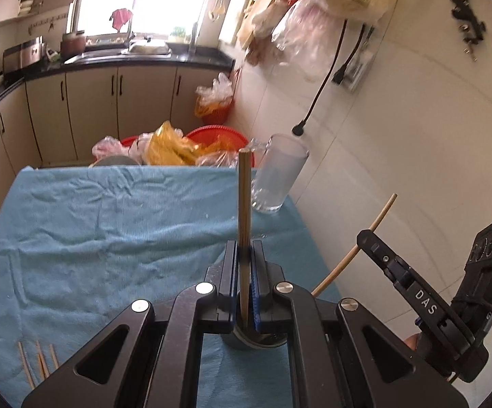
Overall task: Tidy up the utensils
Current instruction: 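Lift the left tool's chopstick upright over the black holder while the right tool carries its own, then open the left tool to drop its chopstick into the holder while the right tool releases its own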
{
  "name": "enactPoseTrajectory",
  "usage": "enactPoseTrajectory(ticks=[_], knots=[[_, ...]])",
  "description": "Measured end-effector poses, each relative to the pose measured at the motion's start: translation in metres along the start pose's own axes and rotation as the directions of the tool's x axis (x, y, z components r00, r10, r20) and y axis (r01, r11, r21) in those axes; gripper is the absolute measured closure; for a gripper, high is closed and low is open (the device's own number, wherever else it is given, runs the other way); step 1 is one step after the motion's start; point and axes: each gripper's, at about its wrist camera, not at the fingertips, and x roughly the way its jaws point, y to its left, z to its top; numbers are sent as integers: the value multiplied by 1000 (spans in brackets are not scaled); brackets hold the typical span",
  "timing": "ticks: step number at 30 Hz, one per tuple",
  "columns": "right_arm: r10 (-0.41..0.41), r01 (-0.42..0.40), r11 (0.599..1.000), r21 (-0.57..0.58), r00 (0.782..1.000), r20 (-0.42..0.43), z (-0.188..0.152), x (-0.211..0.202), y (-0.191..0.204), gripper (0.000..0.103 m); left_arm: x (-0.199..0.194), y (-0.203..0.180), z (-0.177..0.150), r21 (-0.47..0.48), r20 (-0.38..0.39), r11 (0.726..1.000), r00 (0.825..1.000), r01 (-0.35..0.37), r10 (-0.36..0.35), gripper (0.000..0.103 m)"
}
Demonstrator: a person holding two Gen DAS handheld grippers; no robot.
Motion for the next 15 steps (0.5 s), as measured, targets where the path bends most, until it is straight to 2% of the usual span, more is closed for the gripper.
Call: enactPoseTrajectory(ticks=[5,9,11,13,15], knots=[[-8,8,1000,-6,998,-68,-11,18,-3,96,13,7,-7,-8,-28,1000,1000,-13,13,96],[-16,15,1000,-14,996,-82,-12,22,-2,94,14,9,-8,-8,-30,1000,999,-18,18,96],[-22,21,1000,-17,997,-75,-11,19,-2,94,13,9,-8,-11,-30,1000,999,-17,17,89],[-21,20,1000,-15,998,-65,-9,14,-2,91,8,9,-8,-16,-17,1000,1000,-16,16,71],[-24,23,1000,-16,998,-49,-8,7,-1,87,1,9,-8,-12,6,1000,1000,-25,25,69]])
